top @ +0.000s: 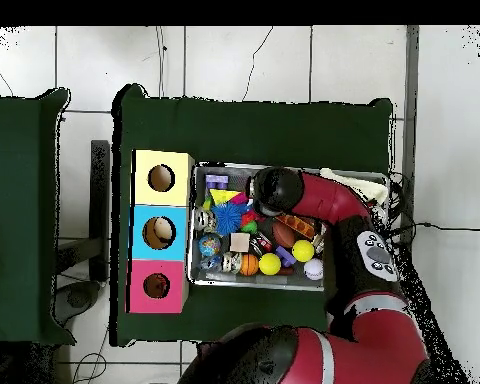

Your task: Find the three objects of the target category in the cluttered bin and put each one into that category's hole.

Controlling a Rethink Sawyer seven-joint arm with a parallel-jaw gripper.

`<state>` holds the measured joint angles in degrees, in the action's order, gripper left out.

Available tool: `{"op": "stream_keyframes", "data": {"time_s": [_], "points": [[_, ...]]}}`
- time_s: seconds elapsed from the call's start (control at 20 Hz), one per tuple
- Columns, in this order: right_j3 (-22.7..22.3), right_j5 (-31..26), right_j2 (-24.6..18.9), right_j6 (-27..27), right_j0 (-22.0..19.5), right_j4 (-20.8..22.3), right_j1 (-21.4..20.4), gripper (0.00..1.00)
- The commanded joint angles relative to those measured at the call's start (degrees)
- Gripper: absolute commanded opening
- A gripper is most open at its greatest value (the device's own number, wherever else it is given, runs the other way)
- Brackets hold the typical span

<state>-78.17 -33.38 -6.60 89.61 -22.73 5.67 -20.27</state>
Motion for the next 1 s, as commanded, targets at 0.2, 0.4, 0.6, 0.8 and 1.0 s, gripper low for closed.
{"op": "stream_keyframes", "data": {"time_s": [0.2, 0.4, 0.6, 0.8, 1.0], "points": [[4.49, -6.24, -4.55, -9.27, -4.84, 5.64, 5.61, 0.00], [6.65, -8.00, -5.41, -11.21, -6.01, 6.55, 6.59, 0.00], [6.96, -9.84, -6.05, -11.52, -6.57, 7.46, 5.87, 0.00], [8.07, -13.41, -6.41, -13.33, -7.40, 8.56, 4.53, 0.00], [10.07, -20.96, -5.89, -16.38, -8.44, 10.56, 0.24, 0.00]]}}
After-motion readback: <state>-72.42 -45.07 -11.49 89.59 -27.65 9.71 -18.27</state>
